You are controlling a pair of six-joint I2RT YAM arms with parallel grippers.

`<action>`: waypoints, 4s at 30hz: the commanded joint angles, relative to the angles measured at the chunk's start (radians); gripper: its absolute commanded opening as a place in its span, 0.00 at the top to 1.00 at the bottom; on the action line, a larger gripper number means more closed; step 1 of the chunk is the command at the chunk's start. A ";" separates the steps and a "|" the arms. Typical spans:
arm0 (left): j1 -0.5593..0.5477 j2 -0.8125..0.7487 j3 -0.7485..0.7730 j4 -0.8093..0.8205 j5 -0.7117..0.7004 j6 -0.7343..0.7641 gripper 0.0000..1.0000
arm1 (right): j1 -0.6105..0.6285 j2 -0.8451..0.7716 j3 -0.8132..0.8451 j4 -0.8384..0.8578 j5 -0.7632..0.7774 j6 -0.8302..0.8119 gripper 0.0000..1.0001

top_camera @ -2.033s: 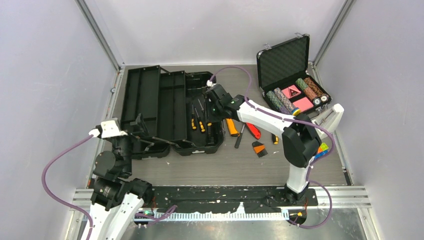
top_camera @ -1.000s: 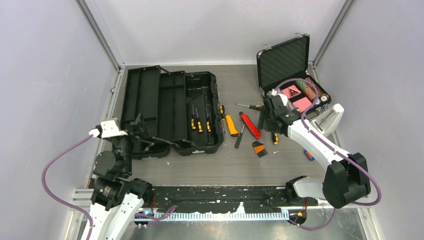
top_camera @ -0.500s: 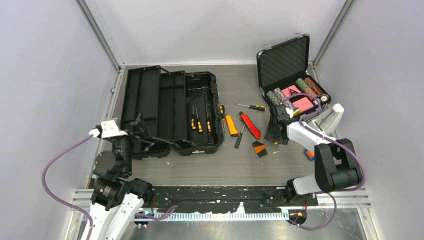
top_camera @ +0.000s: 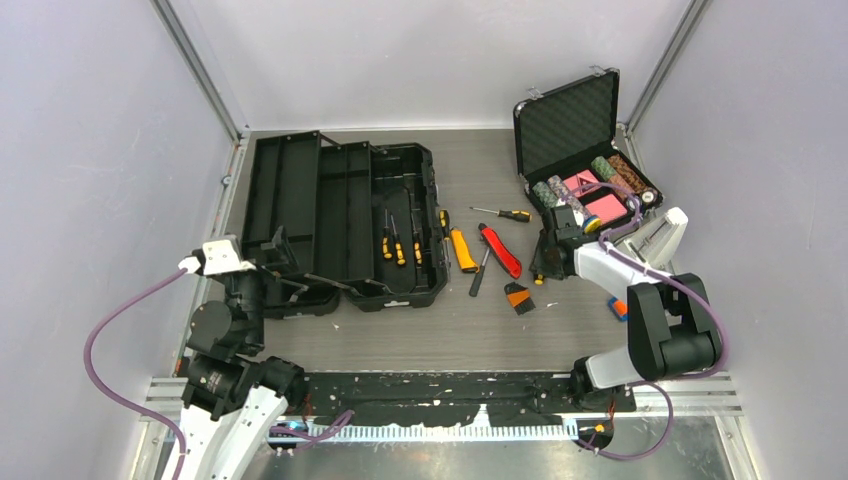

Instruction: Pack the tool kit

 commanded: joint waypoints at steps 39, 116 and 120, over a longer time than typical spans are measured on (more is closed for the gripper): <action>-0.003 -0.002 0.001 0.043 0.016 -0.018 0.00 | 0.629 0.272 0.671 0.064 -0.069 0.073 0.45; -0.021 0.072 -0.002 0.044 0.036 -0.018 0.01 | 0.065 0.308 0.809 -0.109 -0.319 -0.424 0.95; -0.021 0.080 -0.002 0.042 0.038 -0.020 0.01 | 0.207 0.282 0.837 -0.122 -0.264 -0.295 0.94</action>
